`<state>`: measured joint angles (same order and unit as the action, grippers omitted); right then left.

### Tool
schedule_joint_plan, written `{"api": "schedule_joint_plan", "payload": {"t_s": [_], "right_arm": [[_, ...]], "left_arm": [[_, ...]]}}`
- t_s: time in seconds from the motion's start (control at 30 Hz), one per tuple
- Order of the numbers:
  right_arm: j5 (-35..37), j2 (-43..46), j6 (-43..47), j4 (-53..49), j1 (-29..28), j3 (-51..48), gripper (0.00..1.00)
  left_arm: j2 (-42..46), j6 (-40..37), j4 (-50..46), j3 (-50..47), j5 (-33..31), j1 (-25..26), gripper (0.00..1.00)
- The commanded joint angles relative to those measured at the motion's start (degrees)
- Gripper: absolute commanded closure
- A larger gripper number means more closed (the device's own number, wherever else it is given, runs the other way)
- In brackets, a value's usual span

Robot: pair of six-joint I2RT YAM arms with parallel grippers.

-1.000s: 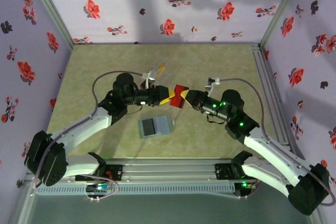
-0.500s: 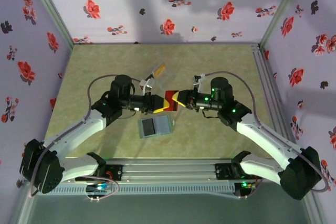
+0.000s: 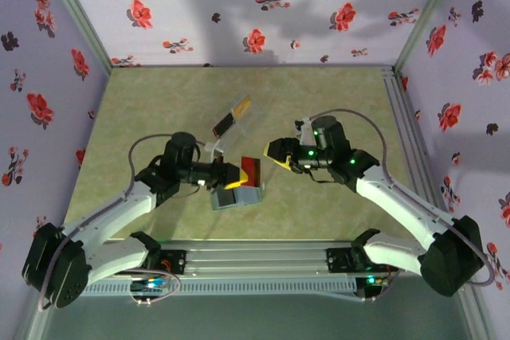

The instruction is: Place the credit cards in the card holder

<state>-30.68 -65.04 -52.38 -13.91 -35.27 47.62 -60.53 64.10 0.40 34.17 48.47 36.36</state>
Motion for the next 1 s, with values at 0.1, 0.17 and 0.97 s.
{"api": "schedule_joint_plan", "payload": {"t_s": [0.1, 0.17, 0.97], "right_arm": [[9.3, -4.9, 10.0, -7.7, -2.3, -2.1, 0.42], [10.7, -7.3, 12.4, -9.0, -2.9, -1.5, 0.42], [15.7, -23.5, 14.4, -3.2, -7.8, -0.3, 0.49]], "left_arm": [[2.5, -0.4, -0.7, -10.1, -15.3, -0.6, 0.95], [0.3, -0.3, 4.4, -12.3, -16.4, -0.8, 0.95], [-12.1, -14.1, 5.0, -13.0, -10.0, -8.0, 0.99]]}}
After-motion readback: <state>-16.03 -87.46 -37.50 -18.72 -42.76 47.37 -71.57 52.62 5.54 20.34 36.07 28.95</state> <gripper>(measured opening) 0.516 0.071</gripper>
